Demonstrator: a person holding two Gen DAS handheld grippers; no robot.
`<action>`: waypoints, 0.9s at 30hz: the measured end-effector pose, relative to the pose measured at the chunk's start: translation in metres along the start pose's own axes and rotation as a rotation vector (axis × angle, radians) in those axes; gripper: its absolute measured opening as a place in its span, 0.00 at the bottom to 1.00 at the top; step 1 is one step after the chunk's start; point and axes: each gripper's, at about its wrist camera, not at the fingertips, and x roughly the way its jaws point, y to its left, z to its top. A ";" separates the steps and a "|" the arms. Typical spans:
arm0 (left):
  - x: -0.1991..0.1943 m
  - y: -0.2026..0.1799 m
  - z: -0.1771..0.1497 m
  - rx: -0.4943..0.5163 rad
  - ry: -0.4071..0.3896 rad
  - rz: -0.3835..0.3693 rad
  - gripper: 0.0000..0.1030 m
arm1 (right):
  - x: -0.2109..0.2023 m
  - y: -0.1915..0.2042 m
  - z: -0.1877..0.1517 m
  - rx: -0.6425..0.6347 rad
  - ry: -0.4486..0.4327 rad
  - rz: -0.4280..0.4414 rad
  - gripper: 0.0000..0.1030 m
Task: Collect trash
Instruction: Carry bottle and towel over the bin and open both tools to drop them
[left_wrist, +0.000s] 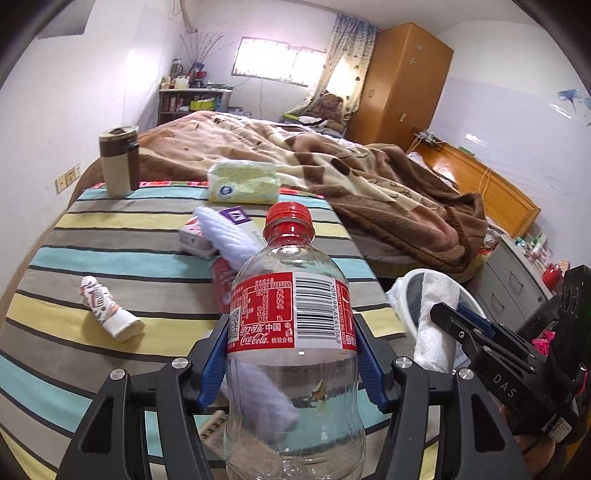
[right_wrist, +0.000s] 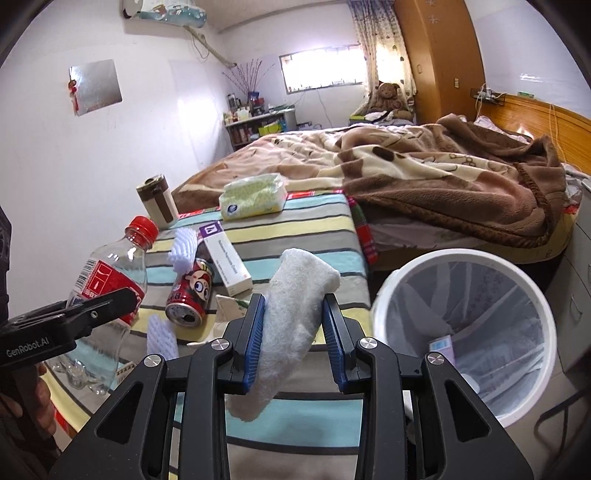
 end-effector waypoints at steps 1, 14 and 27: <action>0.000 -0.006 0.000 0.008 -0.005 -0.005 0.60 | -0.002 -0.003 0.000 0.004 -0.005 -0.005 0.31; 0.021 -0.075 0.002 0.102 -0.001 -0.111 0.60 | -0.024 -0.058 0.002 0.073 -0.043 -0.090 0.32; 0.058 -0.148 -0.004 0.203 0.042 -0.218 0.60 | -0.026 -0.102 -0.002 0.125 -0.039 -0.197 0.32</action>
